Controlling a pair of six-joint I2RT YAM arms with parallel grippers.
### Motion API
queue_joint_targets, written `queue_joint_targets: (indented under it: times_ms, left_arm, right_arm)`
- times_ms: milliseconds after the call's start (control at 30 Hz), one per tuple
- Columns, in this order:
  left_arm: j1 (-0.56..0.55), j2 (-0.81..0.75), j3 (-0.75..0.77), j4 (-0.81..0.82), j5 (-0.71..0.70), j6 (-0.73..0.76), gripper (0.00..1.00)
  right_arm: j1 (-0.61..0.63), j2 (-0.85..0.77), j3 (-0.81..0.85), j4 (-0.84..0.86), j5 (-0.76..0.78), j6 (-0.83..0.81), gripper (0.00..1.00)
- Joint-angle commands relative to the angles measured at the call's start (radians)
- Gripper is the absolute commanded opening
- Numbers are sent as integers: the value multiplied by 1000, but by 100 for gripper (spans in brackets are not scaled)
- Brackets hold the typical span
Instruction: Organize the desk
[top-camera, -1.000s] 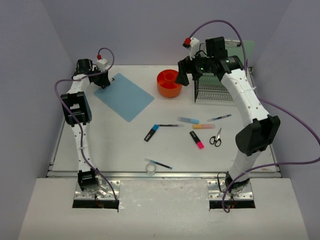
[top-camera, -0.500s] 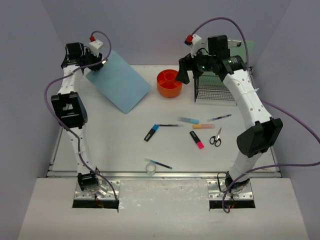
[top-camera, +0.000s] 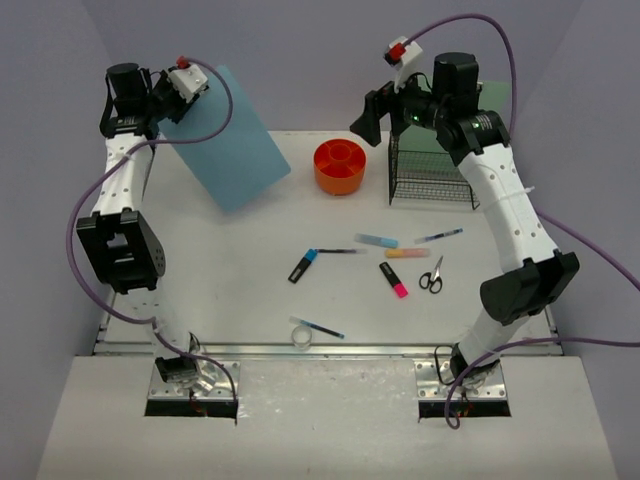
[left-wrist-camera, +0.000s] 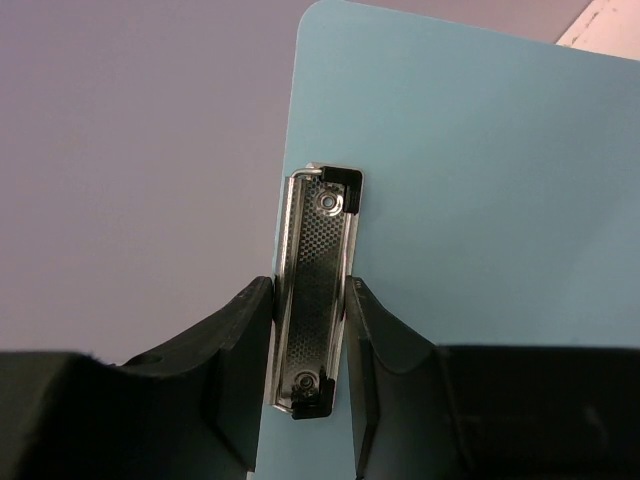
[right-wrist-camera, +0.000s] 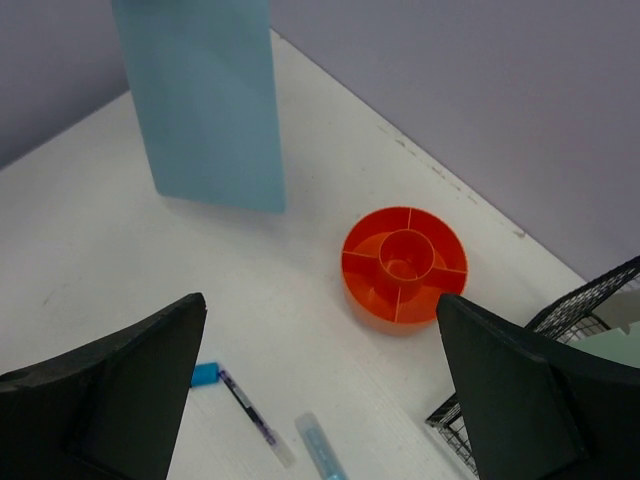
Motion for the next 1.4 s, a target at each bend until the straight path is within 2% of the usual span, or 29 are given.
queue_joint_targets:
  times_ms: [0, 200, 400, 500, 567, 867, 1167, 1367]
  left_arm:
    - [-59, -208, -168, 137, 52, 235, 0]
    - [-108, -367, -315, 168, 75, 395, 0]
    - [-144, -514, -493, 260, 105, 553, 0]
    - [-158, -567, -544, 288, 116, 587, 0]
    - [-166, -625, -597, 303, 136, 660, 0]
    - [-243, -784, -801, 300, 168, 905, 0]
    - [-331, -862, -876, 278, 161, 1044, 0]
    - [-356, -881, -899, 241, 158, 1115, 0]
  right_arm:
    - [19, 17, 134, 77, -7, 1, 99]
    - [101, 105, 324, -42, 59, -142, 99]
    - [244, 71, 256, -86, 191, -369, 99]
    - [288, 82, 274, -112, 236, -425, 99]
    - [337, 105, 322, -148, 309, -443, 99]
    - [428, 96, 301, -137, 385, -487, 99]
    - [461, 99, 262, -157, 295, -435, 99]
    - [470, 140, 305, -193, 229, -382, 92]
